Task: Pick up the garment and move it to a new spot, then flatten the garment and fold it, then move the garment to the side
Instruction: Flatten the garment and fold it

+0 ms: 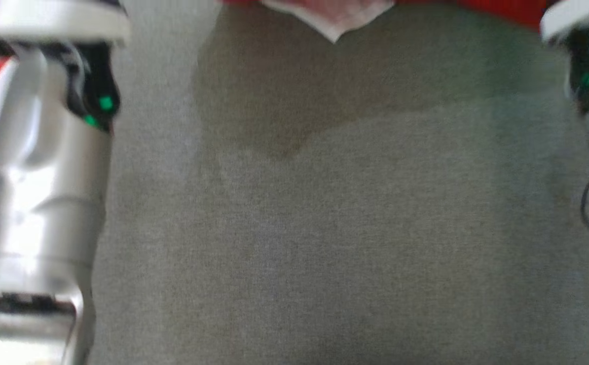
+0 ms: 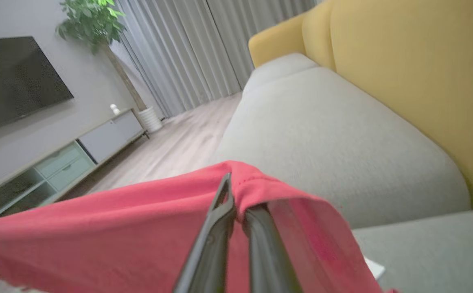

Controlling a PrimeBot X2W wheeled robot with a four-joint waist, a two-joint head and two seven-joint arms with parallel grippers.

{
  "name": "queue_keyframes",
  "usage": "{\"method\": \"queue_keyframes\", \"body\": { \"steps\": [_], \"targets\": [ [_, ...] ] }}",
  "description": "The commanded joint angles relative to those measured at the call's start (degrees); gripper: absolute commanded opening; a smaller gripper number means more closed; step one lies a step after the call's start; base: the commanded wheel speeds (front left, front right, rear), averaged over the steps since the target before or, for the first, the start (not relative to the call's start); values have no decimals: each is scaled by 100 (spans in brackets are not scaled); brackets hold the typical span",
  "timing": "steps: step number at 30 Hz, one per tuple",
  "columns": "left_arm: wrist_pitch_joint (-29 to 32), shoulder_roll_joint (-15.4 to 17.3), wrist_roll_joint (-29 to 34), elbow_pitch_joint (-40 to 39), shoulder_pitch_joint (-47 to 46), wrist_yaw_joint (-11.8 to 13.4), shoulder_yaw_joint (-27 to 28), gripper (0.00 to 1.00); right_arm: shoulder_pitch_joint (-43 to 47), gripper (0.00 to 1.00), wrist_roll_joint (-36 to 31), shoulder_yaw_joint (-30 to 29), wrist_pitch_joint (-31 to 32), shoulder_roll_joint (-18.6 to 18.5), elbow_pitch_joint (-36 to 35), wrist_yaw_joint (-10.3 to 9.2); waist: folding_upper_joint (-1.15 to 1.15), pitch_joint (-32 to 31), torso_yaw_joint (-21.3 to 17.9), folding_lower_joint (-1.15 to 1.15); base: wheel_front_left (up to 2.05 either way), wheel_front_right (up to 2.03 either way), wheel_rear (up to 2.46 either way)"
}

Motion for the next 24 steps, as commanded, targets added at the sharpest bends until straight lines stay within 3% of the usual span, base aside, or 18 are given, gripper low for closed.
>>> {"method": "queue_keyframes", "body": {
  "steps": [1, 7, 16, 24],
  "targets": [
    [-23, 325, -74, -112, 266, 9, -28, 0, 352, 0, 230, 203, 247, 8, -92, 41, 0, -441, -82, 1, 0, 0, 0],
    [-23, 689, -328, 160, 1167, 9, -782, 0, 1112, 0, 898, 641, 1113, -131, -217, 41, 0, -928, -142, 1, 0, 0, 0],
    [-23, 1159, -601, 107, 2250, 9, -1441, 0, 1989, 0, 1901, 830, 2342, -428, -493, 41, 0, -1434, -119, 1, 0, 0, 0],
    [-24, 1449, -464, -147, 2989, 9, -1933, 0, 2480, 0, 2207, 1123, 3368, -828, -477, 41, 0, -1801, -42, 1, 0, 0, 0]
  ]
}}
